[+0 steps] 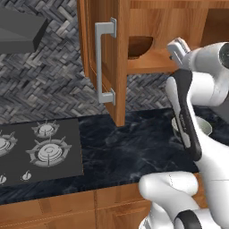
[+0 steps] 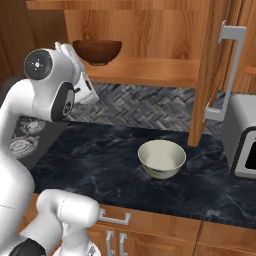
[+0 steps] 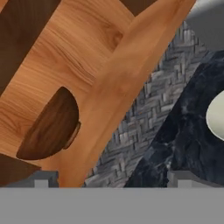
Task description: Open the cabinet. Pick the bowls from the counter and place them in the cabinet. Then close the cabinet.
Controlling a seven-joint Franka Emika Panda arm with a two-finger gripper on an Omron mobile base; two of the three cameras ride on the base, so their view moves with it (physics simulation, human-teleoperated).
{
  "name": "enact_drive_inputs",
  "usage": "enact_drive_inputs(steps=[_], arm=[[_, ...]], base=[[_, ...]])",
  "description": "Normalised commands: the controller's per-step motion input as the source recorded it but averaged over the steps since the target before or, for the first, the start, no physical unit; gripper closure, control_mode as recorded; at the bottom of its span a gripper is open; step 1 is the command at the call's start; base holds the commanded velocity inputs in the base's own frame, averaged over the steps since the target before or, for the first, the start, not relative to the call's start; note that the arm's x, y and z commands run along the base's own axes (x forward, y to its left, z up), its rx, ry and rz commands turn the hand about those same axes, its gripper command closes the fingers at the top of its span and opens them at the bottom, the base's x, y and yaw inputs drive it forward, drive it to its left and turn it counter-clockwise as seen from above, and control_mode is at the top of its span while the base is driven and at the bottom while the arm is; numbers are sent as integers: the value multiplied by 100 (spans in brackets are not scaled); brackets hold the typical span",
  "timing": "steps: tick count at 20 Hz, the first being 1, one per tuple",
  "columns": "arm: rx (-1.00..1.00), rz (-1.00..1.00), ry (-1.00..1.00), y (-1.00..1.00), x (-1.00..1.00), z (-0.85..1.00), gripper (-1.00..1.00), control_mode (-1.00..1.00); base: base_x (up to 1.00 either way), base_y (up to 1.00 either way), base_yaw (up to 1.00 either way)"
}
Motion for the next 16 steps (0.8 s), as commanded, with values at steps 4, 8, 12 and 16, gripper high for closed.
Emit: enact_drive_inputs(steps=[4, 8, 12, 16], arm=[[0, 1, -1, -20, -100, 0, -100, -100], [0, 0, 0, -25, -100, -9, -100, -100], [0, 0, 1, -8, -87, -32, -100, -100], [0, 0, 13, 0, -24, -54, -100, -100]], base=[[0, 0, 0], [0, 0, 0], [0, 0, 0], [0, 0, 0]])
